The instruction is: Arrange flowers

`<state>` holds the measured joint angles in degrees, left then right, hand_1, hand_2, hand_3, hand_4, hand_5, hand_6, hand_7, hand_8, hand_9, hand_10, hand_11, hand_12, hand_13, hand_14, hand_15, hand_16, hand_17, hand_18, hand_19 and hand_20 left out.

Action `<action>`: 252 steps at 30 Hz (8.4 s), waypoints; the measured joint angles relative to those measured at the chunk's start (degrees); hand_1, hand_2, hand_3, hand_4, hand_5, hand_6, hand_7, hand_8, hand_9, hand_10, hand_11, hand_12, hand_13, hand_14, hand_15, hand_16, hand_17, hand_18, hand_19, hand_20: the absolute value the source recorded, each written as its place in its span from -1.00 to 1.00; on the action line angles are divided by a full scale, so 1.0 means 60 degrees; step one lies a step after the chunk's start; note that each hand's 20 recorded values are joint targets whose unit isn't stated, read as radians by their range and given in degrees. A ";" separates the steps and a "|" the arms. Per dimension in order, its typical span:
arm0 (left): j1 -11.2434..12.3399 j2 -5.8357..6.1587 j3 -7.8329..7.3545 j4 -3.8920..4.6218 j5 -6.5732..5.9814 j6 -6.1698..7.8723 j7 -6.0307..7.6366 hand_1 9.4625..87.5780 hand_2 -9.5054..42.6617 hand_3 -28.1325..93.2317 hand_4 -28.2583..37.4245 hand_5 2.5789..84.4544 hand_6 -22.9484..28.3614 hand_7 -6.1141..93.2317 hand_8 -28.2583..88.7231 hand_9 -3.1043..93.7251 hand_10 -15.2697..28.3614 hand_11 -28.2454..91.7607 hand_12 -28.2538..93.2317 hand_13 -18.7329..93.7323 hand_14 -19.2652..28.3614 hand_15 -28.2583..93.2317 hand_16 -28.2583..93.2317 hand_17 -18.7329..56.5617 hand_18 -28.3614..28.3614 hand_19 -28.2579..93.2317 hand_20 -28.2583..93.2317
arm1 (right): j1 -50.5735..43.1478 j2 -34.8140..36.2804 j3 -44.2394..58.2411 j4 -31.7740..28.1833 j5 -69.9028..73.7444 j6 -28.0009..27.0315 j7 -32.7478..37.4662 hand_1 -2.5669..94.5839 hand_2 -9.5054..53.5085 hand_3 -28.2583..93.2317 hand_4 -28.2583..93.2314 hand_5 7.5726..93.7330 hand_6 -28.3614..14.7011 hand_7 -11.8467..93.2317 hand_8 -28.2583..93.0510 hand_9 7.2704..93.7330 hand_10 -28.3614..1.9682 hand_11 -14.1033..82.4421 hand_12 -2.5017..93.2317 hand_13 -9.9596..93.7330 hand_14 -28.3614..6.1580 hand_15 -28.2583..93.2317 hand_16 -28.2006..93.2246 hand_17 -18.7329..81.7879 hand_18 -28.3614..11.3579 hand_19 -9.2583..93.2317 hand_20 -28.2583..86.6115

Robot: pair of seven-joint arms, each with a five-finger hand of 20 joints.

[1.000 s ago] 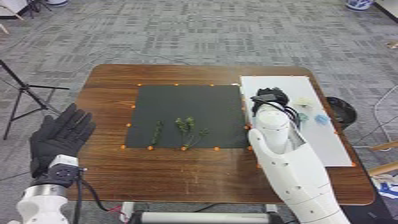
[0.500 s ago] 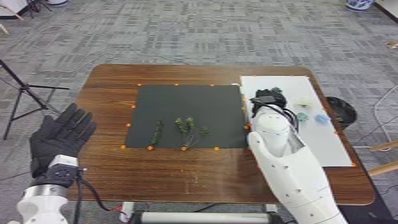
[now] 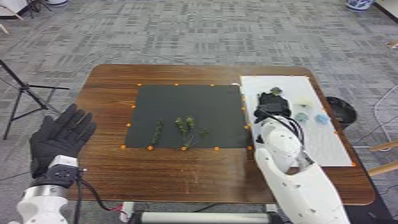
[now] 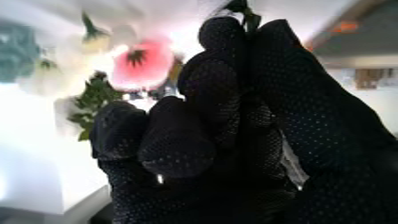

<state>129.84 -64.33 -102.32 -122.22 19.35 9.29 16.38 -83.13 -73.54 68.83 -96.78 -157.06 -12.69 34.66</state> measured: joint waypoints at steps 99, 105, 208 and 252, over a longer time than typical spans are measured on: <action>0.0025 0.0155 -0.0056 -0.0012 0.0057 0.0257 0.0000 -0.56 0.09 0.62 -1.00 0.03 0.26 -0.63 -0.68 -0.18 0.41 -0.14 -0.40 -0.18 0.46 -0.03 -0.63 -0.68 0.54 0.13 -0.38 | -0.0715 0.0804 -0.1277 -0.2579 0.1457 -0.2143 -0.1721 -0.41 -0.39 0.53 -0.79 0.42 -0.03 -0.63 -0.69 0.34 -0.55 -0.53 -0.63 0.58 -0.03 0.38 -0.03 0.20 -0.82 0.97 0.04; 0.0026 0.0140 -0.0053 -0.0012 0.0041 0.0252 -0.0001 -0.56 0.09 0.62 -1.00 0.03 0.26 -0.63 -0.68 -0.18 0.41 -0.14 -0.40 -0.18 0.46 -0.03 -0.63 -0.68 0.54 0.13 -0.38 | -0.0609 0.0699 -0.1298 -0.2382 0.1387 -0.2647 -0.1700 -0.41 -0.36 0.53 -0.79 0.40 -0.13 -0.65 -0.69 0.27 -0.58 -0.54 -0.63 0.54 -0.09 0.40 -0.05 0.17 -0.83 0.96 0.04; -0.1060 0.0629 0.0341 0.0418 0.0540 0.0584 -0.0239 -0.56 0.09 0.61 -1.00 0.05 0.24 -0.65 -0.68 -0.18 0.37 -0.17 -0.42 -0.17 0.39 -0.13 -0.63 -0.67 0.52 0.13 -0.41 | -0.0810 0.1694 0.0141 -0.1575 0.0950 0.1116 -0.1759 0.38 -1.00 0.54 -1.00 0.72 0.32 -0.29 -0.41 0.78 0.40 -0.61 -0.26 0.69 0.40 0.39 0.12 0.23 -0.71 0.91 0.17; -0.0334 0.0262 0.0024 0.0339 0.0418 0.0515 0.0241 -0.56 0.10 0.61 -1.00 0.05 0.23 -0.65 -0.68 -0.17 0.36 -0.17 -0.42 -0.16 0.39 -0.13 -0.63 -0.67 0.52 0.13 -0.40 | 0.1446 -0.3648 -0.2565 0.1496 0.0281 -0.0955 -0.5952 0.33 -1.00 0.58 -1.00 0.60 0.36 -0.11 -0.49 0.71 0.41 -0.60 -0.26 0.61 0.52 0.27 0.21 0.16 -0.57 0.78 0.18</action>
<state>127.83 -62.75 -102.17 -120.18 21.86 12.38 17.82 -74.45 -95.43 53.44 -87.80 -155.37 -18.43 -1.05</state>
